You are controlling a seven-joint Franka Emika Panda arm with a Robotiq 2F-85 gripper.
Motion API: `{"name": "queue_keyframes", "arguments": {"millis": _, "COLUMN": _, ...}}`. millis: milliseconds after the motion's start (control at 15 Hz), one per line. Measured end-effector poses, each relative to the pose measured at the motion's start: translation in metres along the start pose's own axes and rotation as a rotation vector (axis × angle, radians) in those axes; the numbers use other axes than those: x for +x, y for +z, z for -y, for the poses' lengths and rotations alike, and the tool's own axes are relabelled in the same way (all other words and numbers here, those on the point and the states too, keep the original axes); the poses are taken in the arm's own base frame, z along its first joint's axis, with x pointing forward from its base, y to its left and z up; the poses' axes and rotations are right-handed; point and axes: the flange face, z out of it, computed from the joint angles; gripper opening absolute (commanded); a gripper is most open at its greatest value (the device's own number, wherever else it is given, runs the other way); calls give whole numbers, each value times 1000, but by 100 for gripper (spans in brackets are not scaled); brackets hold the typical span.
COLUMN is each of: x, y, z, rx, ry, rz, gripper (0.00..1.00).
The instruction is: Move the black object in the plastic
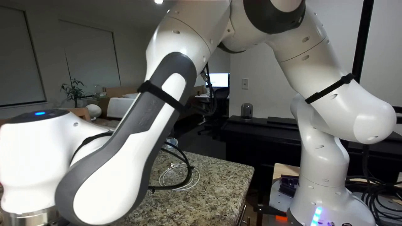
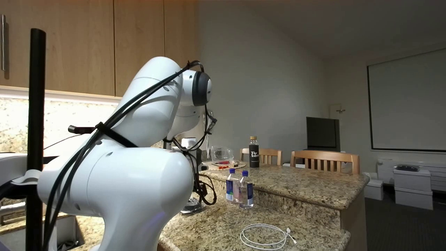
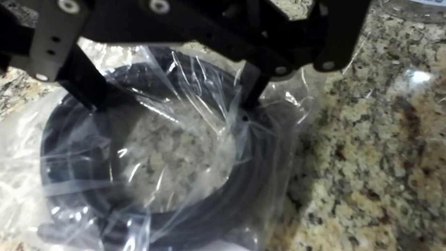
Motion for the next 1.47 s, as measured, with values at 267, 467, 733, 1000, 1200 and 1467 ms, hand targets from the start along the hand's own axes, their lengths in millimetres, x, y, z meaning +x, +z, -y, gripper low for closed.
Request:
{"name": "queue_keyframes", "arguments": {"millis": 267, "x": 9, "y": -7, "z": 0, "rx": -40, "ry": 1, "rz": 18, "gripper": 100}}
{"name": "queue_keyframes", "arguments": {"millis": 467, "x": 13, "y": -25, "z": 0, "rx": -68, "ry": 0, "rz": 18, "gripper": 100}}
{"name": "queue_keyframes", "arguments": {"millis": 733, "x": 14, "y": -36, "z": -5, "rx": -88, "ry": 5, "rz": 25, "gripper": 100}}
{"name": "queue_keyframes", "arguments": {"millis": 1000, "x": 3, "y": -20, "z": -13, "rx": -92, "ry": 22, "rz": 65, "gripper": 100}}
{"name": "queue_keyframes", "arguments": {"millis": 1200, "x": -8, "y": -9, "z": -19, "rx": -94, "ry": 39, "rz": 100, "gripper": 75}}
{"name": "queue_keyframes", "arguments": {"millis": 1467, "x": -15, "y": -2, "z": -24, "rx": -92, "ry": 56, "rz": 124, "gripper": 53}}
